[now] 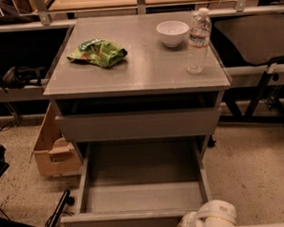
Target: Close middle drawer
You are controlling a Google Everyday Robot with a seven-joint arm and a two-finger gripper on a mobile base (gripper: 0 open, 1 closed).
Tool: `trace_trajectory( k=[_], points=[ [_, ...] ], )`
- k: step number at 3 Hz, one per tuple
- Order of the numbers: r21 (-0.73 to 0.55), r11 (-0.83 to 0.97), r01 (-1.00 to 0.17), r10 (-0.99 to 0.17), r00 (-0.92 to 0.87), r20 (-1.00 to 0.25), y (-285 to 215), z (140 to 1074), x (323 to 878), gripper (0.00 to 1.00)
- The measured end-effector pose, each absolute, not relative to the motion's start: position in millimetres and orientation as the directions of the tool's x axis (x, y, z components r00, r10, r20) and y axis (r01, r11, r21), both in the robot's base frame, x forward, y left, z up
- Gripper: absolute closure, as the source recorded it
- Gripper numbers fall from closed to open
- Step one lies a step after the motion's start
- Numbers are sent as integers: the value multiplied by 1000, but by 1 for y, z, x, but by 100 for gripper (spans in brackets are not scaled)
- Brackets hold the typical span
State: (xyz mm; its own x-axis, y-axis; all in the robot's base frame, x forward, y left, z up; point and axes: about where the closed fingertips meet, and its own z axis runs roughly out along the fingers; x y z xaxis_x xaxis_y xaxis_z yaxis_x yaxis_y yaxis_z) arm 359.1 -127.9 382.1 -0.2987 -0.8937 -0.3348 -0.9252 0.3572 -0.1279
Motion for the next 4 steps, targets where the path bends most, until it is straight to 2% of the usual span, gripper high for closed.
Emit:
trace_trajectory(
  k=[2,3,4],
  points=[
    [-284,360,-889,-904,-256,-343,-101,368,420,100],
    [-403,306,-862,-924,-168,-342,-92,374,468,100],
    [-496,244,-833,-940,-77,-333,-84,385,541,100]
  ],
)
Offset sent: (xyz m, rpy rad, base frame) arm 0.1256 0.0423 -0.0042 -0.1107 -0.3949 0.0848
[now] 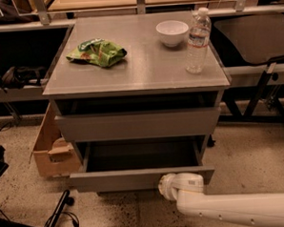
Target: Close middle drawer
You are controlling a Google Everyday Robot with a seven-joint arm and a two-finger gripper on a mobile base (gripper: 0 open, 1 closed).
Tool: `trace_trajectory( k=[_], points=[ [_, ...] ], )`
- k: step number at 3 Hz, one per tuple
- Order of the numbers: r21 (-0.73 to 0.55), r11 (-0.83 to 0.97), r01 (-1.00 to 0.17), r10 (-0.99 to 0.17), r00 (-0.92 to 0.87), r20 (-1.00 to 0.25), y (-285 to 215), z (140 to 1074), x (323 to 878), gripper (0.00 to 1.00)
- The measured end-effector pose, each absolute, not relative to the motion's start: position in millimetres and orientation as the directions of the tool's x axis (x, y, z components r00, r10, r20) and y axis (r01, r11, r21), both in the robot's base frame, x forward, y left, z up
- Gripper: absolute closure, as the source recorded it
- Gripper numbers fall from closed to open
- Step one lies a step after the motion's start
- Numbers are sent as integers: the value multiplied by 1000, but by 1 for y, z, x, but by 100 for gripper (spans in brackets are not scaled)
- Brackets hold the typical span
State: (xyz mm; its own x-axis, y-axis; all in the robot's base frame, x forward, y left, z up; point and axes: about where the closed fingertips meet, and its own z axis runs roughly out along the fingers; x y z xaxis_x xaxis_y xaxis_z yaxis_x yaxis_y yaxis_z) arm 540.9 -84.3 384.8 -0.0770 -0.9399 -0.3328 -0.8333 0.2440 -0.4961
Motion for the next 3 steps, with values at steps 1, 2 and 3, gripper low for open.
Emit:
trace_trajectory(
  k=[1,2,3],
  points=[
    [-514,213,-831,-945,-42,-324,-79,388,589,100],
    [-516,187,-836,-951,-22,-310,-74,391,633,100],
    [-503,185,-844,-952,-26,-306,-67,388,654,100]
  ],
)
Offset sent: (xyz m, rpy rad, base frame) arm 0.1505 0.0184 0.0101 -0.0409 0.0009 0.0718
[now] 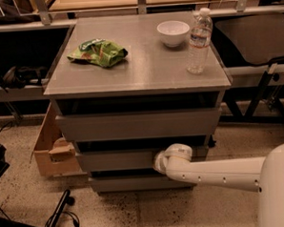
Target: Close middle drawer
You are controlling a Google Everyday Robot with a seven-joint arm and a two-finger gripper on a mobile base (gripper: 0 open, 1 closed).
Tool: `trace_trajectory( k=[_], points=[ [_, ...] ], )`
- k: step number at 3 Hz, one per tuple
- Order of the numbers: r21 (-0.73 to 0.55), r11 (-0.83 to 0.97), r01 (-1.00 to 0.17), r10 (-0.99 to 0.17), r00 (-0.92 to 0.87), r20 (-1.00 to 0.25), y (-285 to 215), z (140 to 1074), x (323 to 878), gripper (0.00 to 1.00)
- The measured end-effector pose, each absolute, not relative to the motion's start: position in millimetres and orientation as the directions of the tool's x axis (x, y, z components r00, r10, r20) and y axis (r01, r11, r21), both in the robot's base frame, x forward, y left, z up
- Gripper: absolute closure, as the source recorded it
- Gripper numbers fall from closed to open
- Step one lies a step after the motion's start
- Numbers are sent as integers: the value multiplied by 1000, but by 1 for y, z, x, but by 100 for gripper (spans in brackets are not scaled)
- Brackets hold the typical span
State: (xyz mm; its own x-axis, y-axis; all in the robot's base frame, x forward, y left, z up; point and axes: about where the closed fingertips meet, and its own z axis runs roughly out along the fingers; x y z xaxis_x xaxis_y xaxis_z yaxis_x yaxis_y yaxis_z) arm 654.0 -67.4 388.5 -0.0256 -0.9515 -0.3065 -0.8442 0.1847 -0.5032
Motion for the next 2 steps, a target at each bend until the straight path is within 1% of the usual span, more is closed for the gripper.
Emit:
trace_trajectory(
  k=[1,2],
  points=[
    [-503,185,-844,-952,-26,-307,-67,388,654,82],
    [-496,187,-848,-948,-24,-317,-66,387,651,59]
  ],
)
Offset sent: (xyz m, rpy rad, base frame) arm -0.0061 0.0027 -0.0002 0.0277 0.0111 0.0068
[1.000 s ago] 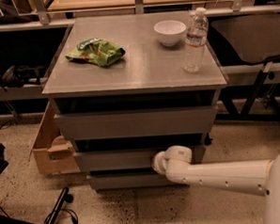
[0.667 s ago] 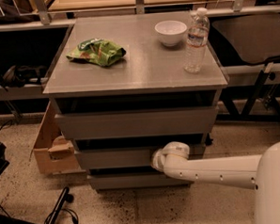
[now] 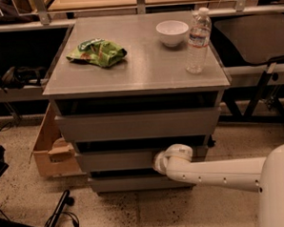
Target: Close middle drawer
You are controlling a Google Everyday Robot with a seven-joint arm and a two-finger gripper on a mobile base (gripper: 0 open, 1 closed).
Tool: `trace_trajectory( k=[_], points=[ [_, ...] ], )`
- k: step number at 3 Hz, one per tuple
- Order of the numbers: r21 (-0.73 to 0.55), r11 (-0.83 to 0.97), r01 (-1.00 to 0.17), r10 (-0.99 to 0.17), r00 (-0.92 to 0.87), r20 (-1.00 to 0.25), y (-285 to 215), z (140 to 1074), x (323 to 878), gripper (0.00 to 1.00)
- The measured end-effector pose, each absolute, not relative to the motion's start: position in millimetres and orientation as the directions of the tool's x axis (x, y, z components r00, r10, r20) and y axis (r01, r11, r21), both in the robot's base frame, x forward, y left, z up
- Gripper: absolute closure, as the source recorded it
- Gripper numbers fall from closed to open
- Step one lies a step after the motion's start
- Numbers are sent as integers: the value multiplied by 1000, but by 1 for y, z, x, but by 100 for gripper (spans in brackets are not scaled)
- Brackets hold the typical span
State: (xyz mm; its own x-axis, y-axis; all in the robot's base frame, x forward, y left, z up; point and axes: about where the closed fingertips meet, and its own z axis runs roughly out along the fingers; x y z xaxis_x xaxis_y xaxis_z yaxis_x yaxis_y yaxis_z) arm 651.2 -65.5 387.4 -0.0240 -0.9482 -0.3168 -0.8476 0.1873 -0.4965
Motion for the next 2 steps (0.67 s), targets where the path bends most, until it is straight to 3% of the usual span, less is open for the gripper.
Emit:
trace_trajectory(
  k=[1,2],
  points=[
    [-454,148,-879,-944,11,-328,-56,392,614,62],
    [-400,39,-915,-949,91,-302,-61,402,553,83]
  ],
)
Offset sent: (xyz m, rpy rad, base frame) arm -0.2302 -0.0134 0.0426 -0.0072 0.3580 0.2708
